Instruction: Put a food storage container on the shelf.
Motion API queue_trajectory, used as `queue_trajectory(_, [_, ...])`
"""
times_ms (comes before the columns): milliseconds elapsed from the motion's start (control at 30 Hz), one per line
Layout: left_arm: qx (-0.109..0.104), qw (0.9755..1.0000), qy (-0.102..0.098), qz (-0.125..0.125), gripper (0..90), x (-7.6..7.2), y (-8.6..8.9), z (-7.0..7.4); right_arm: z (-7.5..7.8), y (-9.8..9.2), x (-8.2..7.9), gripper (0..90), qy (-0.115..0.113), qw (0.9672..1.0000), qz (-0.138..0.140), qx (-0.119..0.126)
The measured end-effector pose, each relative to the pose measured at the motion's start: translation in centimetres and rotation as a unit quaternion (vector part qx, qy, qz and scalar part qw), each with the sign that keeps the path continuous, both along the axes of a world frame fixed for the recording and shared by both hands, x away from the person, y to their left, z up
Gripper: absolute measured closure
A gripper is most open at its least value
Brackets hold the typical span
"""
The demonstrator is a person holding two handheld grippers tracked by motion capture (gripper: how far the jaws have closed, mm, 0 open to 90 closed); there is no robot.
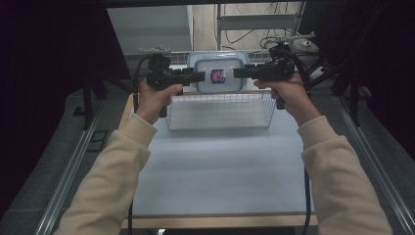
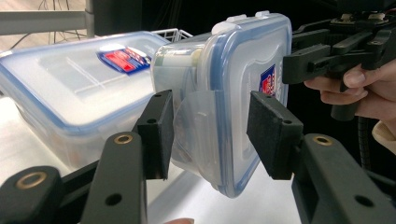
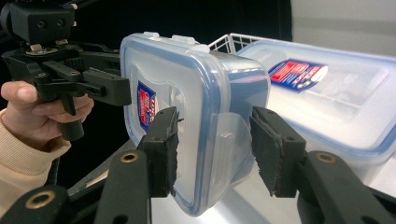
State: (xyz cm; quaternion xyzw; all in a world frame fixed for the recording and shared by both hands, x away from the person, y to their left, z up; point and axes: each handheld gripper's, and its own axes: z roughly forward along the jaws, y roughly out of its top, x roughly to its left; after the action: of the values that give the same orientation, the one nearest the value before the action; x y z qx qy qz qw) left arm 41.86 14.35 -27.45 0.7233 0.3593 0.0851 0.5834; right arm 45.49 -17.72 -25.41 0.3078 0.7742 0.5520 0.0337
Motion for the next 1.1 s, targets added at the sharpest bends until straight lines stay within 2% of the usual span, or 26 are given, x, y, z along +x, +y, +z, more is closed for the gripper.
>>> queue_trajectory(233, [0.009, 0.9999, -0.004, 0.009, 52.3, 2.0, -0.2, 1.3, 1.0, 0.1, 2.2, 51.6, -0.003, 0.9999, -0.008, 0.011])
queue_trajectory(500, [0.005, 0.9999, 0.013, 0.005, 52.3, 4.6, 0.0, 1.4, 0.9, 0.3, 4.8, 51.5, 0.013, 0.9998, -0.012, 0.013])
queue_trajectory(700, [-0.006, 0.9997, 0.021, 0.002, 52.2, 6.7, 0.1, 1.3, 1.4, 0.4, 6.4, 51.5, 0.02, 0.9996, -0.02, 0.007])
queue_trajectory(900, [-0.009, 0.9995, 0.03, 0.003, 52.1, 7.7, -0.2, 1.0, 1.1, 0.1, 7.6, 51.3, 0.03, 0.9992, -0.027, 0.006])
queue_trajectory(1100, [-0.014, 0.9992, 0.038, 0.006, 52.1, 8.1, -0.2, 0.8, 1.1, 0.1, 8.0, 51.3, 0.034, 0.999, -0.03, 0.006])
